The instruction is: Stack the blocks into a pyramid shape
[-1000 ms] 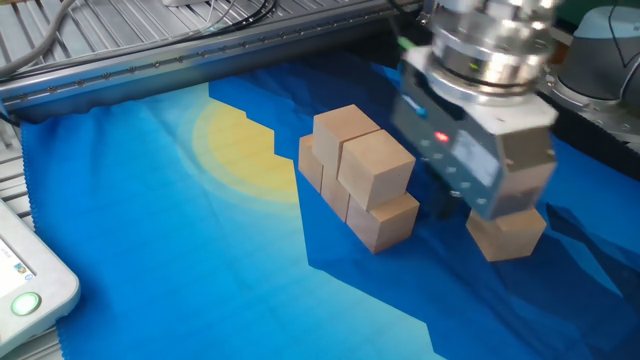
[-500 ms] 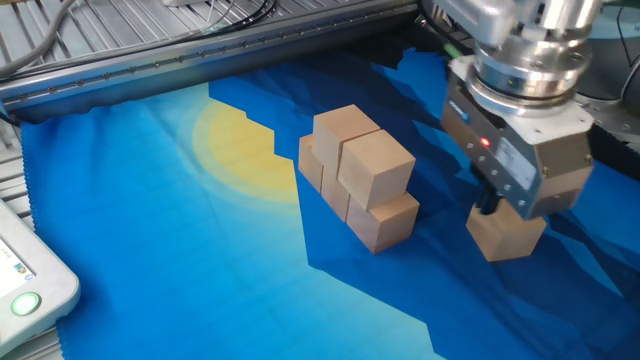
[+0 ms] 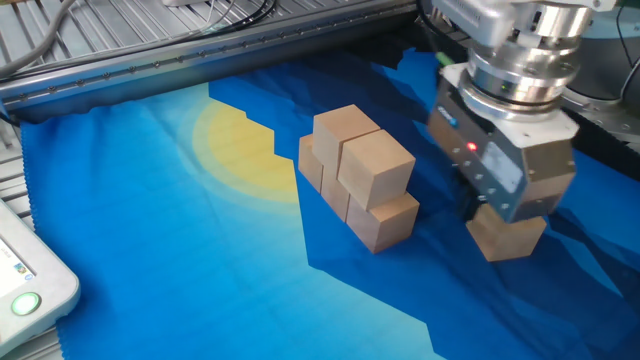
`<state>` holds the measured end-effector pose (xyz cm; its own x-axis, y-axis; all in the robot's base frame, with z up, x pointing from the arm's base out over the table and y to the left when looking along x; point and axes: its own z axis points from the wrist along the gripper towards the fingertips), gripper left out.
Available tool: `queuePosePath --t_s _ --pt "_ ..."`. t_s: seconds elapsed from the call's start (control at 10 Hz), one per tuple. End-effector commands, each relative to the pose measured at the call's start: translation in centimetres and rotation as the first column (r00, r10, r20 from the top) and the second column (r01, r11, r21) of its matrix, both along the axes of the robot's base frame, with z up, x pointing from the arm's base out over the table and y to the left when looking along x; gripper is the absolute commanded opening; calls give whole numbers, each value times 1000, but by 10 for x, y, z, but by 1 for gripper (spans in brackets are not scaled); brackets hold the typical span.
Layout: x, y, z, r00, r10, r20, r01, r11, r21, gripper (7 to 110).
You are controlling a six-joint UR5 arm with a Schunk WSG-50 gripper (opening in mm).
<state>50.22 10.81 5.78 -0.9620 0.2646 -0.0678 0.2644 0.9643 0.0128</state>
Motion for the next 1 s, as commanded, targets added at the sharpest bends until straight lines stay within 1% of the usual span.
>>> queuePosePath --t_s 0.0,0.1,0.2,0.3,0.4,0.5,0.6,0.7,0.8,0.9 --pt "24 -3 4 995 30 100 -30 1000 -8 7" --pt "20 3 3 996 16 83 -17 1000 18 7" --pt "13 -2 2 998 10 54 -9 1000 -1 7" --pt "-1 -3 1 1000 -7 -2 7 1000 -2 7" --pt "-2 -3 1 1000 16 -4 -16 1000 -4 7" --pt "3 5 1 998 54 18 -55 998 25 22" --pt "-18 11 1 997 -21 -71 24 998 54 22" --pt "-31 13 1 991 -47 -124 54 997 58 22" --pt "-37 17 2 987 -58 -150 70 995 71 22" --pt "-42 20 2 984 -55 -170 70 994 82 66"
